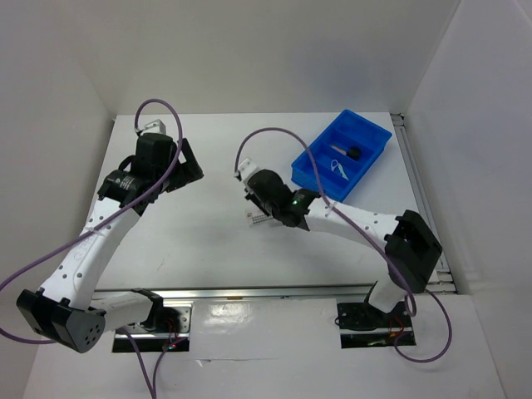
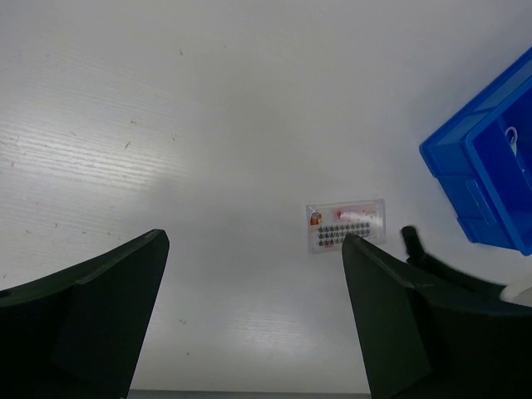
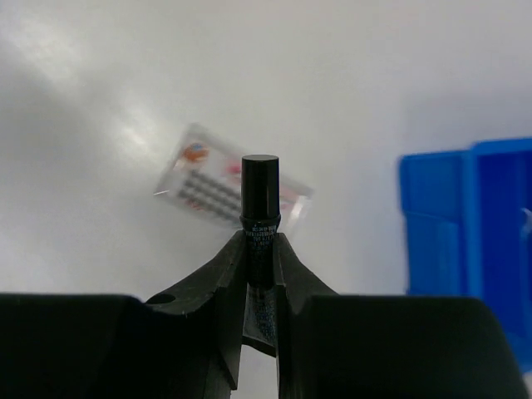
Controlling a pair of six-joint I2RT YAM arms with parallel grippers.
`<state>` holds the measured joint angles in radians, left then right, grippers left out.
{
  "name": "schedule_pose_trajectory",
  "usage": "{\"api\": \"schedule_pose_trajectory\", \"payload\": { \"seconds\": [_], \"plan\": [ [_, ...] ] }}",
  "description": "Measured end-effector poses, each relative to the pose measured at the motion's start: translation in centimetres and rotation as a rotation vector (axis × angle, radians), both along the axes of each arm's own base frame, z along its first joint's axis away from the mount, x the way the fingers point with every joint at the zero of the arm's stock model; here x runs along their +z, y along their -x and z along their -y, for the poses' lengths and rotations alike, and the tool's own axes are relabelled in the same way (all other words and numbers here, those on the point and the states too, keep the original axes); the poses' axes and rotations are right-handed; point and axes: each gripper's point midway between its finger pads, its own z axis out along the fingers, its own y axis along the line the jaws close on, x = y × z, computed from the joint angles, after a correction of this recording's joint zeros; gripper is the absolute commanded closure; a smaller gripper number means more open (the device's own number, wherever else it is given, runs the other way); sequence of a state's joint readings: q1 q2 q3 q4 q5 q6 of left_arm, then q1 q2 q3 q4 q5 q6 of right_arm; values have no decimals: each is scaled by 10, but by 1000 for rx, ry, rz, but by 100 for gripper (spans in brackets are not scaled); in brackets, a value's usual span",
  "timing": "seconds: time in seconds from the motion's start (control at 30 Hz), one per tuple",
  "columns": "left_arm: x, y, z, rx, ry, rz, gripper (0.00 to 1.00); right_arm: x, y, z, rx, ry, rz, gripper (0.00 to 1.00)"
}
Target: Organize the makeup
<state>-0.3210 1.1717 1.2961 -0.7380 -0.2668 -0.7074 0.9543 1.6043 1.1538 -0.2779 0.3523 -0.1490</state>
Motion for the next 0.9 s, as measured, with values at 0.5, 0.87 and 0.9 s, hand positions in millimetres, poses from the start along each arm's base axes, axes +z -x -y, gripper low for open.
{"api": "schedule_pose_trajectory", "payload": {
  "seconds": [0.5,0.87,0.9],
  "plan": [
    [1,-1,-2,10,-7,6,0,-5,-155,165,-599,91,63,89],
    [0,-3,-4,19,-15,5,0,-19,-168,193,-644,123,49,71],
    [0,-3,-4,19,-15,5,0,-19,-169,194,-645,124,49,69]
  ]
}}
